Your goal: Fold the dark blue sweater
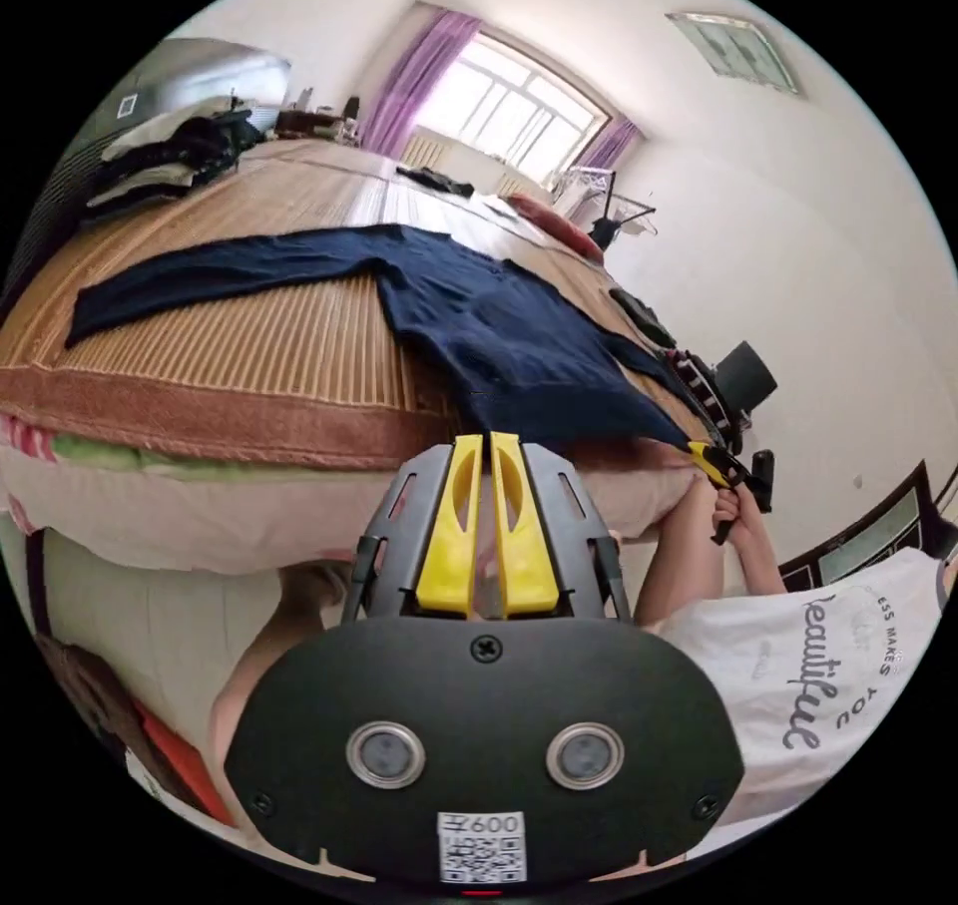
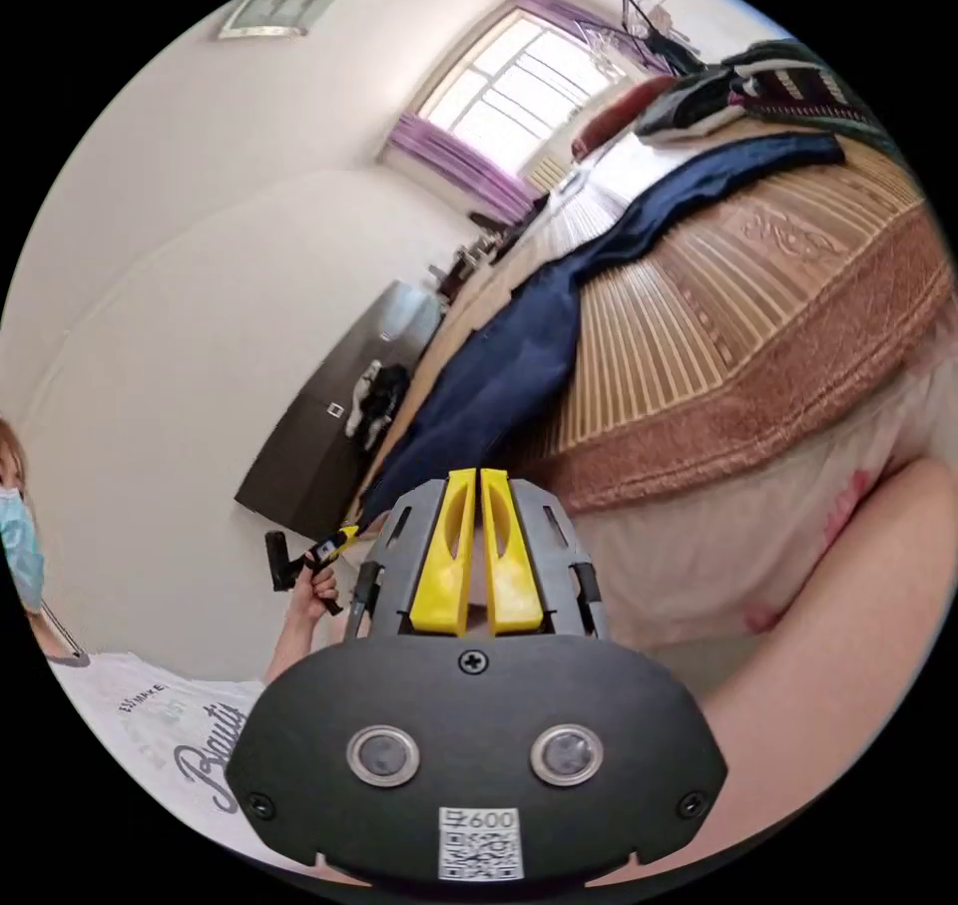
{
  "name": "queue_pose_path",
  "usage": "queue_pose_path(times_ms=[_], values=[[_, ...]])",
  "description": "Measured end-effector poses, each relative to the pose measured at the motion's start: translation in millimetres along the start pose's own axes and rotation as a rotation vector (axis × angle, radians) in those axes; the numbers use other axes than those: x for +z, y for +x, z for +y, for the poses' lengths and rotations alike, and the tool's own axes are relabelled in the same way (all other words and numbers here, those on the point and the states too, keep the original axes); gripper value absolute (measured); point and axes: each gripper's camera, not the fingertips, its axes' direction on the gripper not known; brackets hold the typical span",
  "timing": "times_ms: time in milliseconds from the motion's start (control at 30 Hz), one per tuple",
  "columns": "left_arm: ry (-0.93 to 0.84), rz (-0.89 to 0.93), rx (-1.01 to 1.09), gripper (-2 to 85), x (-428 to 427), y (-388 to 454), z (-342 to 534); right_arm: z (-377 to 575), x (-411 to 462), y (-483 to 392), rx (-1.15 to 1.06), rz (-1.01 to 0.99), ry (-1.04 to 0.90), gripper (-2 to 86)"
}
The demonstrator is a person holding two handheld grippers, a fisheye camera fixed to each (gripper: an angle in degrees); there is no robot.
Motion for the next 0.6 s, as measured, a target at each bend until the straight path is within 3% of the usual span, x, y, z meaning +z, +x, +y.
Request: queue_pose_path(times_ms=[67,200,600], values=[[-0.078,0.011,-0.078,1.8,20.5,-13.6,5.7,6.9,9.1,1.1,0.003,0.063,-0.053,-0.8],[-0.03,0.071,-0.173,1.9,27.0,-24.4,15.0,11.4,12.1,-3.6,-0.01,0.104,-0.062,-0.8],[0.046,0.231,-0.22,1.1,11.8,-22.8,14.3,16.9,21.6,-14.3,0.007,0.082,-0.036,-0.8]])
